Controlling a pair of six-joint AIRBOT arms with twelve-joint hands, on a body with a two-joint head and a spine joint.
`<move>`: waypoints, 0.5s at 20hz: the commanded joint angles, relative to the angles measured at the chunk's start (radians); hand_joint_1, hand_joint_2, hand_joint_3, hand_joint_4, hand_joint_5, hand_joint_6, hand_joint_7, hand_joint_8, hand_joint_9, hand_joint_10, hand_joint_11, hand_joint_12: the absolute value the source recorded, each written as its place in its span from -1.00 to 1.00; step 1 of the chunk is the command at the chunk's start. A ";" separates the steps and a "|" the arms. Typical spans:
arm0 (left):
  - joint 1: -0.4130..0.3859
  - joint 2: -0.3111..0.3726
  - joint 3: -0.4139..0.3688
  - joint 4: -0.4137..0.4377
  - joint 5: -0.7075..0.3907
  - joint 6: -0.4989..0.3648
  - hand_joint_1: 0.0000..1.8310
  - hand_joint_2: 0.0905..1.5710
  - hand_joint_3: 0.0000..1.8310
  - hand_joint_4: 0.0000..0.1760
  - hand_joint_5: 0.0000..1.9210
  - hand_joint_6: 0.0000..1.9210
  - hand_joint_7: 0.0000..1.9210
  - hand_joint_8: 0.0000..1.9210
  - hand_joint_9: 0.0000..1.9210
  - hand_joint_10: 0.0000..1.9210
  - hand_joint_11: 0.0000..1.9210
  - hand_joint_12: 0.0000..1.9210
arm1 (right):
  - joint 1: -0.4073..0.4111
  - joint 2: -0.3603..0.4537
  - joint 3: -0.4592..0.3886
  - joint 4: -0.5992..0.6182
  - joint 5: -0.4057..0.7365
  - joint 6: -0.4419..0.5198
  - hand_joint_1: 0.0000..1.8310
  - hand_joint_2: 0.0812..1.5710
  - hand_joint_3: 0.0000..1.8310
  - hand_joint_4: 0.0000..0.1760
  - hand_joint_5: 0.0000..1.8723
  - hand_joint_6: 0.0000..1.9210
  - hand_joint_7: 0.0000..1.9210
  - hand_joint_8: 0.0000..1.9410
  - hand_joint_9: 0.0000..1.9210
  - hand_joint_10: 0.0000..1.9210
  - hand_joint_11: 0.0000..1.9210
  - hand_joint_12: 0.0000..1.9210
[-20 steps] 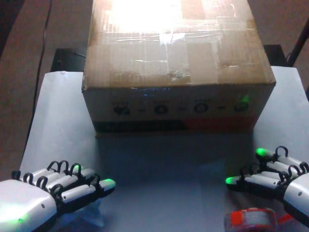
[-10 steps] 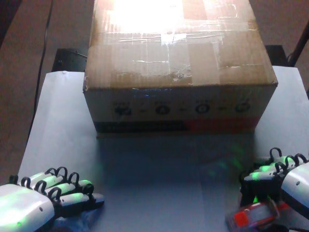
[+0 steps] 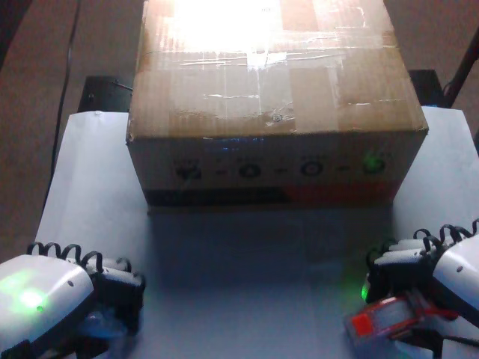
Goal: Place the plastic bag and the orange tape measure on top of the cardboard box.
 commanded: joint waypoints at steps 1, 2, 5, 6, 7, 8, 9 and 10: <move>0.008 -0.021 0.008 -0.021 -0.056 0.010 0.62 0.44 -1.00 -1.00 -0.15 0.09 -0.21 0.20 -0.06 0.28 -0.18 0.77 | 0.003 -0.008 -0.003 -0.008 0.024 0.014 0.35 0.52 -1.00 -1.00 -0.06 -0.10 -0.22 0.69 0.14 0.72 0.20 0.80; 0.007 -0.022 0.010 -0.021 -0.042 0.010 0.62 0.42 -1.00 -1.00 -0.10 0.00 -0.19 0.18 -0.03 0.25 -0.13 0.73 | 0.008 -0.008 -0.003 -0.011 0.023 0.014 0.35 0.51 -1.00 -1.00 -0.05 -0.11 -0.21 0.68 0.14 0.69 0.20 0.79; -0.003 -0.017 0.008 -0.013 -0.012 0.008 0.60 0.42 -1.00 -1.00 -0.16 0.06 -0.13 0.12 -0.02 0.29 -0.16 0.74 | 0.012 -0.001 -0.005 -0.028 0.004 0.014 0.34 0.53 -1.00 -1.00 -0.07 -0.08 -0.25 0.73 0.13 0.87 0.22 0.94; -0.016 -0.012 0.008 -0.007 0.000 0.008 0.50 0.44 -1.00 -1.00 -0.15 0.12 -0.13 0.18 -0.02 0.41 -0.12 0.65 | 0.021 0.003 -0.008 -0.038 0.000 0.014 0.34 0.55 -1.00 -1.00 -0.08 -0.05 -0.28 0.76 0.13 0.94 0.23 0.99; -0.021 -0.009 0.008 -0.002 0.012 0.007 0.50 0.43 -1.00 -1.00 -0.13 0.10 -0.13 0.20 -0.01 0.39 -0.09 0.67 | 0.028 0.006 -0.010 -0.046 -0.001 0.014 0.34 0.55 -1.00 -1.00 -0.08 -0.05 -0.28 0.76 0.11 0.94 0.22 0.99; -0.034 0.000 0.008 0.012 0.043 -0.006 0.48 0.48 -1.00 -1.00 -0.17 0.20 -0.23 0.35 -0.10 0.47 -0.23 0.70 | 0.040 0.018 -0.018 -0.064 -0.009 0.014 0.33 0.56 -1.00 -1.00 -0.09 -0.02 -0.31 0.79 0.11 1.00 0.24 1.00; -0.035 0.001 0.009 0.016 0.047 -0.012 0.48 0.48 -1.00 -1.00 -0.17 0.20 -0.23 0.35 -0.10 0.47 -0.23 0.70 | 0.041 0.020 -0.019 -0.066 -0.012 0.014 0.33 0.56 -1.00 -1.00 -0.09 -0.02 -0.31 0.79 0.11 1.00 0.24 1.00; -0.041 0.009 0.014 0.042 0.071 -0.058 0.48 0.48 -1.00 -1.00 -0.18 0.21 -0.23 0.35 -0.11 0.47 -0.27 0.68 | 0.045 0.034 -0.027 -0.077 -0.027 0.018 0.33 0.56 -1.00 -1.00 -0.09 -0.02 -0.31 0.80 0.13 1.00 0.26 1.00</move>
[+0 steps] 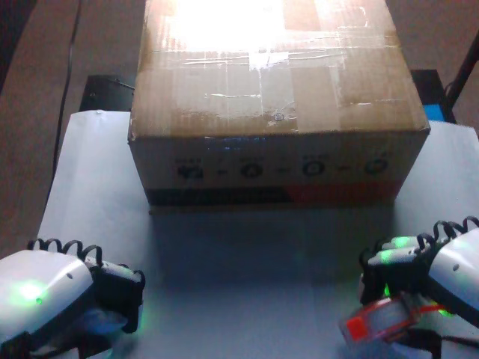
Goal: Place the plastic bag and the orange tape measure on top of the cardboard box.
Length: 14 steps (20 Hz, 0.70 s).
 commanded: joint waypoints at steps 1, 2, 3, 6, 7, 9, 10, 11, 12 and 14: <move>-0.012 0.007 0.006 0.035 0.099 -0.029 0.49 0.47 -1.00 -1.00 -0.16 0.17 -0.19 0.31 -0.09 0.42 -0.25 0.59 | 0.009 0.007 -0.007 -0.044 -0.077 0.024 0.33 0.56 -1.00 -1.00 -0.09 -0.03 -0.31 0.79 0.10 1.00 0.23 1.00; -0.021 0.018 0.006 0.056 0.129 -0.059 0.49 0.46 -1.00 -1.00 -0.16 0.14 -0.20 0.31 -0.06 0.42 -0.18 0.59 | 0.010 0.023 -0.012 -0.062 -0.095 0.049 0.33 0.56 -1.00 -1.00 -0.10 -0.02 -0.31 0.79 0.06 0.97 0.15 1.00; -0.030 0.028 0.004 0.070 0.147 -0.071 0.49 0.46 -1.00 -1.00 -0.13 0.08 -0.22 0.34 -0.07 0.44 -0.19 0.58 | 0.013 0.033 -0.017 -0.074 -0.106 0.059 0.32 0.57 -1.00 -1.00 -0.13 0.01 -0.32 0.81 0.03 0.95 0.11 0.98; -0.061 0.071 -0.016 0.110 0.201 -0.073 0.49 0.47 -1.00 -1.00 -0.13 0.10 -0.21 0.37 -0.11 0.45 -0.24 0.57 | 0.026 0.082 -0.046 -0.104 -0.149 0.060 0.32 0.59 -1.00 -1.00 -0.15 0.04 -0.34 0.83 0.00 0.95 0.10 0.98; -0.068 0.080 -0.019 0.118 0.218 -0.073 0.49 0.47 -1.00 -1.00 -0.13 0.10 -0.19 0.36 -0.12 0.45 -0.26 0.59 | 0.031 0.091 -0.049 -0.111 -0.158 0.060 0.32 0.59 -1.00 -1.00 -0.14 0.04 -0.35 0.83 -0.01 0.96 0.09 0.98; -0.089 0.090 -0.019 0.135 0.241 -0.076 0.62 0.45 -1.00 -1.00 -0.12 0.04 -0.18 0.29 -0.13 0.33 -0.25 0.76 | 0.051 0.109 -0.050 -0.133 -0.166 0.062 0.31 0.59 -1.00 -1.00 -0.11 0.03 -0.38 0.85 -0.07 1.00 0.08 1.00; -0.097 0.093 -0.019 0.139 0.247 -0.076 0.62 0.44 -1.00 -1.00 -0.10 0.01 -0.19 0.29 -0.13 0.33 -0.25 0.77 | 0.057 0.117 -0.050 -0.142 -0.176 0.068 0.29 0.44 -1.00 -1.00 0.02 0.05 -0.25 0.96 -0.05 1.00 0.10 1.00; -0.105 0.095 -0.018 0.143 0.252 -0.076 0.62 0.44 -1.00 -1.00 -0.10 0.00 -0.19 0.29 -0.13 0.32 -0.23 0.76 | 0.062 0.122 -0.050 -0.150 -0.186 0.074 0.32 0.53 -1.00 -1.00 -0.03 -0.04 -0.32 0.83 -0.06 1.00 0.08 1.00; -0.119 0.099 -0.018 0.151 0.260 -0.076 0.50 0.44 -1.00 -1.00 -0.09 0.04 -0.19 0.31 -0.04 0.36 -0.17 0.51 | 0.070 0.134 -0.053 -0.164 -0.202 0.078 0.34 0.52 -1.00 -1.00 0.01 -0.13 -0.30 0.74 -0.06 0.96 0.04 1.00; -0.144 0.108 -0.019 0.163 0.275 -0.076 0.49 0.44 -1.00 -1.00 -0.11 0.07 -0.20 0.30 -0.02 0.37 -0.10 0.52 | 0.085 0.154 -0.054 -0.178 -0.231 0.078 0.34 0.53 -1.00 -1.00 -0.01 -0.11 -0.29 0.75 -0.08 0.97 0.01 1.00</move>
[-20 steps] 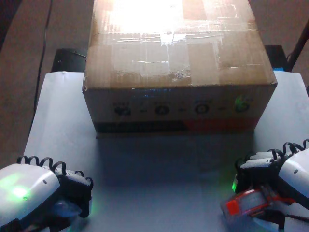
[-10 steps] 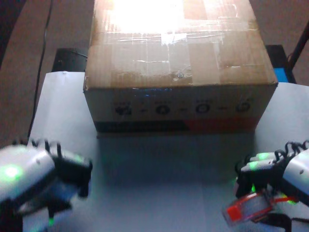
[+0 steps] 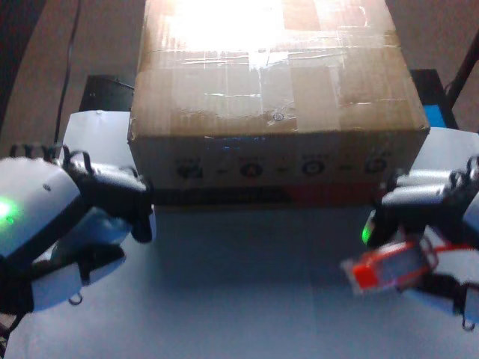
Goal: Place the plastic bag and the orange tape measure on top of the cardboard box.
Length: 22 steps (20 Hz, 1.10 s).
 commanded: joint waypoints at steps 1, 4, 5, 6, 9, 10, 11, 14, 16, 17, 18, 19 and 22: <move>-0.012 0.008 0.000 0.042 0.156 -0.009 0.49 0.44 -1.00 -1.00 -0.09 0.03 -0.19 0.29 -0.02 0.38 -0.08 0.54 | 0.020 0.006 -0.003 -0.048 -0.151 0.005 0.34 0.51 -1.00 -1.00 0.04 -0.16 -0.27 0.71 0.06 1.00 0.17 1.00; -0.013 0.031 0.002 0.058 0.252 -0.065 0.49 0.44 -1.00 -1.00 -0.06 0.03 -0.18 0.28 -0.08 0.41 -0.22 0.55 | 0.073 0.025 0.001 -0.071 -0.176 0.005 0.34 0.48 -1.00 -1.00 0.05 -0.15 -0.25 0.76 0.09 1.00 0.23 1.00; -0.013 0.034 0.002 0.058 0.269 -0.066 0.49 0.44 -1.00 -1.00 -0.04 0.02 -0.18 0.30 -0.12 0.41 -0.28 0.55 | 0.086 0.026 0.006 -0.074 -0.177 0.005 0.35 0.49 -1.00 -1.00 0.06 -0.20 -0.25 0.68 0.10 1.00 0.24 1.00; -0.015 0.035 0.005 0.058 0.292 -0.066 0.48 0.45 -1.00 -1.00 -0.05 0.03 -0.20 0.34 -0.14 0.44 -0.31 0.57 | 0.105 0.025 0.017 -0.076 -0.178 0.004 0.35 0.49 -1.00 -1.00 0.06 -0.20 -0.24 0.67 0.10 1.00 0.24 1.00; -0.067 0.031 0.022 0.074 0.305 -0.066 0.49 0.45 -1.00 -1.00 -0.06 0.01 -0.17 0.33 -0.12 0.42 -0.23 0.56 | 0.142 0.025 0.034 -0.082 -0.195 -0.001 0.35 0.48 -1.00 -1.00 0.08 -0.18 -0.25 0.66 0.09 1.00 0.22 1.00; -0.092 0.025 0.033 0.082 0.300 -0.066 0.49 0.44 -1.00 -1.00 -0.04 -0.03 -0.15 0.31 -0.11 0.42 -0.21 0.56 | 0.145 0.025 0.042 -0.081 -0.212 -0.002 0.35 0.49 -1.00 -1.00 0.06 -0.21 -0.26 0.69 0.09 1.00 0.23 1.00; -0.125 0.015 0.047 0.090 0.290 -0.066 0.49 0.45 -1.00 -1.00 -0.06 -0.02 -0.15 0.33 -0.14 0.44 -0.25 0.58 | 0.147 0.025 0.049 -0.081 -0.231 -0.003 0.35 0.49 -1.00 -1.00 0.06 -0.20 -0.24 0.67 0.10 1.00 0.23 1.00; -0.229 -0.031 0.090 0.121 0.259 -0.066 0.49 0.44 -1.00 -1.00 -0.05 0.00 -0.15 0.32 -0.14 0.43 -0.27 0.55 | 0.155 0.026 0.069 -0.065 -0.278 -0.021 0.35 0.48 -1.00 -1.00 0.09 -0.18 -0.25 0.66 0.08 1.00 0.22 1.00; -0.280 -0.059 0.113 0.121 0.241 -0.065 0.49 0.44 -1.00 -1.00 -0.05 0.00 -0.15 0.32 -0.14 0.43 -0.27 0.54 | 0.172 0.025 0.081 -0.059 -0.295 -0.033 0.35 0.48 -1.00 -1.00 0.09 -0.18 -0.25 0.66 0.08 1.00 0.22 1.00; -0.303 -0.076 0.127 0.121 0.234 -0.065 0.49 0.44 -1.00 -1.00 -0.05 0.00 -0.15 0.32 -0.14 0.43 -0.27 0.54 | 0.188 0.025 0.087 -0.059 -0.298 -0.046 0.35 0.48 -1.00 -1.00 0.09 -0.18 -0.25 0.66 0.08 1.00 0.22 1.00; -0.318 -0.093 0.143 0.121 0.228 -0.065 0.49 0.44 -1.00 -1.00 -0.05 0.00 -0.15 0.32 -0.14 0.43 -0.27 0.54 | 0.214 0.023 0.096 -0.058 -0.298 -0.070 0.35 0.48 -1.00 -1.00 0.09 -0.18 -0.25 0.66 0.08 1.00 0.22 1.00; -0.336 -0.114 0.162 0.121 0.217 -0.066 0.49 0.44 -1.00 -1.00 -0.05 0.00 -0.15 0.32 -0.14 0.43 -0.27 0.54 | 0.236 0.014 0.114 -0.058 -0.298 -0.070 0.35 0.48 -1.00 -1.00 0.09 -0.18 -0.25 0.66 0.08 1.00 0.22 1.00; -0.405 -0.170 0.216 0.121 0.162 -0.066 0.49 0.44 -1.00 -1.00 -0.05 0.00 -0.15 0.32 -0.14 0.43 -0.27 0.54 | 0.272 -0.023 0.169 -0.046 -0.297 -0.070 0.35 0.48 -1.00 -1.00 0.09 -0.18 -0.26 0.66 0.08 1.00 0.22 1.00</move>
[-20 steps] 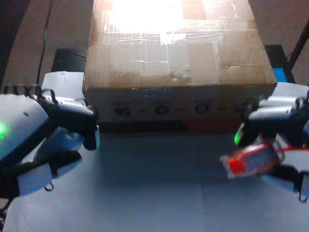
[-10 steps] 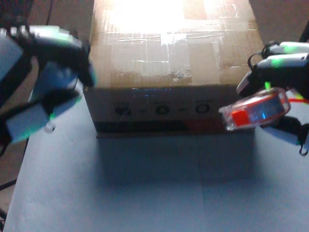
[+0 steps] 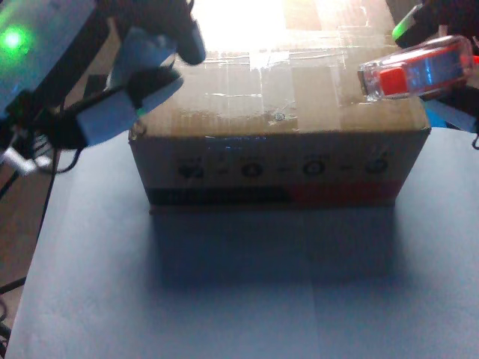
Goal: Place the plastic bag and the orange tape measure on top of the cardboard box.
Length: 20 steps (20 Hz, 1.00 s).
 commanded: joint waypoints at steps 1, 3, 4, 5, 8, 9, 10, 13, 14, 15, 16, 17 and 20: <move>-0.023 -0.010 0.011 0.038 0.093 -0.005 0.49 0.44 -1.00 -1.00 -0.05 0.00 -0.15 0.32 -0.14 0.43 -0.27 0.54 | 0.028 -0.011 0.016 -0.015 -0.124 0.003 0.35 0.48 -1.00 -1.00 0.09 -0.18 -0.26 0.66 0.08 1.00 0.22 1.00; -0.050 -0.028 0.038 0.038 0.076 -0.005 0.49 0.44 -1.00 -1.00 -0.05 0.00 -0.15 0.32 -0.14 0.43 -0.27 0.54 | 0.068 -0.050 0.061 -0.015 -0.108 0.003 0.35 0.48 -1.00 -1.00 0.09 -0.18 -0.26 0.66 0.08 1.00 0.22 1.00; -0.064 -0.037 0.051 0.038 0.066 -0.005 0.49 0.44 -1.00 -1.00 -0.05 0.00 -0.15 0.32 -0.14 0.43 -0.27 0.54 | 0.092 -0.070 0.082 -0.015 -0.086 0.003 0.35 0.48 -1.00 -1.00 0.09 -0.18 -0.26 0.66 0.08 1.00 0.22 1.00; -0.079 -0.052 0.073 0.038 0.056 -0.005 0.49 0.44 -1.00 -1.00 -0.05 0.00 -0.15 0.32 -0.14 0.43 -0.27 0.54 | 0.121 -0.099 0.119 -0.015 -0.064 0.003 0.35 0.48 -1.00 -1.00 0.09 -0.18 -0.26 0.66 0.08 1.00 0.22 1.00; -0.120 -0.085 0.117 0.038 0.013 -0.005 0.49 0.44 -1.00 -1.00 -0.04 -0.04 -0.13 0.33 -0.15 0.42 -0.27 0.54 | 0.150 -0.138 0.168 -0.015 -0.043 0.003 0.47 0.46 -1.00 -1.00 -0.06 -0.17 -0.09 0.34 -0.09 0.69 0.08 0.82; -0.131 -0.095 0.131 0.038 -0.002 -0.005 0.49 0.44 -1.00 -1.00 -0.04 -0.04 -0.13 0.33 -0.14 0.42 -0.27 0.54 | 0.155 -0.146 0.180 -0.015 -0.039 0.003 0.43 0.37 -1.00 -1.00 0.07 -0.27 0.11 0.15 0.18 0.43 0.13 0.68; -0.146 -0.109 0.149 0.038 -0.023 -0.005 0.49 0.44 -1.00 -1.00 -0.05 -0.02 -0.14 0.34 -0.14 0.41 -0.27 0.54 | 0.163 -0.158 0.198 -0.015 -0.035 0.003 0.40 0.39 -1.00 -1.00 0.09 -0.33 0.02 0.34 0.25 0.58 0.19 0.79; -0.178 -0.143 0.200 0.038 -0.081 -0.005 0.49 0.44 -1.00 -1.00 -0.05 -0.02 -0.14 0.34 -0.14 0.41 -0.27 0.54 | 0.200 -0.212 0.262 -0.016 -0.013 0.003 0.51 0.38 -1.00 -1.00 0.02 -0.12 0.02 0.11 -0.04 0.38 -0.09 0.65; -0.181 -0.151 0.212 0.038 -0.093 -0.005 0.49 0.46 -1.00 -1.00 -0.18 0.15 -0.10 0.24 -0.11 0.44 -0.21 0.59 | 0.213 -0.230 0.282 -0.021 -0.001 0.003 0.54 0.36 -1.00 -1.00 0.02 0.00 0.06 -0.02 -0.01 0.27 -0.11 0.66; -0.186 -0.162 0.227 0.038 -0.110 -0.005 0.49 0.45 -1.00 -1.00 -0.20 0.26 -0.08 0.14 -0.08 0.39 -0.20 0.53 | 0.226 -0.245 0.300 -0.023 0.008 0.003 0.52 0.36 -1.00 -1.00 0.00 0.06 0.07 -0.06 0.00 0.26 -0.12 0.65; -0.196 -0.181 0.247 0.038 -0.133 -0.005 0.49 0.47 -1.00 -1.00 -0.19 0.09 -0.13 0.30 -0.14 0.55 -0.18 0.73 | 0.237 -0.261 0.320 -0.028 0.010 0.003 0.61 0.36 -1.00 -1.00 -0.03 0.17 0.06 -0.05 0.04 0.10 -0.24 0.61; -0.202 -0.197 0.263 0.038 -0.147 -0.005 0.49 0.48 -1.00 -1.00 -0.17 0.04 -0.14 0.31 -0.15 0.58 -0.18 0.80 | 0.241 -0.274 0.333 -0.030 0.010 0.003 0.63 0.36 -1.00 -1.00 -0.04 0.17 0.06 -0.07 0.06 0.04 -0.21 0.61; -0.212 -0.237 0.311 0.038 -0.181 -0.005 0.49 0.45 -1.00 -1.00 -0.16 0.07 -0.10 0.26 -0.09 0.51 -0.15 0.77 | 0.248 -0.328 0.381 -0.032 0.010 0.003 0.63 0.46 -1.00 -1.00 -0.23 0.28 -0.13 0.20 -0.11 0.32 -0.29 0.73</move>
